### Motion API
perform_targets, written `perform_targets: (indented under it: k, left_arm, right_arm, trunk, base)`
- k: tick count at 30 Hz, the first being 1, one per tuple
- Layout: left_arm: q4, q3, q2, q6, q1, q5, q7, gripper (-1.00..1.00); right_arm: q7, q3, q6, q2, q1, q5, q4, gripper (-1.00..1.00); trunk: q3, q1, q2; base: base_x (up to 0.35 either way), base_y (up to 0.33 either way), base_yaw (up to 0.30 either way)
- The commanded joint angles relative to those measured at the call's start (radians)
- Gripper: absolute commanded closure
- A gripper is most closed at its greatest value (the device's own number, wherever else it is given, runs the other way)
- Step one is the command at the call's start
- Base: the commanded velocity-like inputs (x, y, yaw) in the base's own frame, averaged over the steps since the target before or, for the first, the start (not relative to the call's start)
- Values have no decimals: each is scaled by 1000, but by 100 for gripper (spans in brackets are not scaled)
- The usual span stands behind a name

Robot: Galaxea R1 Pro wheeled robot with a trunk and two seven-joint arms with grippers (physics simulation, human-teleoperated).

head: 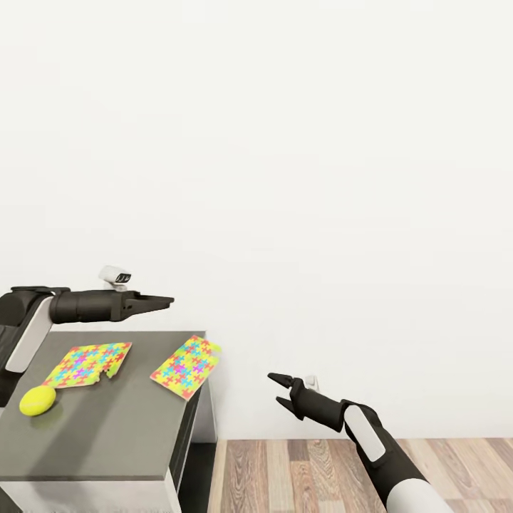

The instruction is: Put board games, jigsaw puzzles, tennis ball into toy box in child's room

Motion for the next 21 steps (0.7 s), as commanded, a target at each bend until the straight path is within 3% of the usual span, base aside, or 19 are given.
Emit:
perform_targets:
  k: [1, 10, 13, 17, 21]
  left_arm:
    - [0, -1, 0, 7, -1, 3, -1, -100]
    - [0, 0, 1, 7, -1, 3, -1, -100]
    - [0, 0, 2, 7, -1, 1, -1, -100]
    - [0, 0, 1, 7, -1, 0, -1, -100]
    - [1, 2, 7, 7, -1, 4, -2, -100]
  right_arm:
    - [1, -1, 4, 0, -1, -1, 0, -100]
    - [-6, -1, 1, 5, -2, -2, 1, -100]
    - [-13, 2, 2, 24, -13, 3, 6, -100]
    - [-71, 6, 10, 57, -63, 7, 46, -100]
    - [-124, 7, 16, 61, -86, 4, 82, -100]
  trunk:
    - [-4, 4, -8]
    - [-32, 38, -71]
    - [-39, 46, -85]
    - [-39, 46, -85]
    - [-39, 46, -85]
  base:
    - [0, 0, 0]
    - [0, 0, 0]
    - [0, 0, 0]
    - [0, 0, 0]
    - [0, 0, 0]
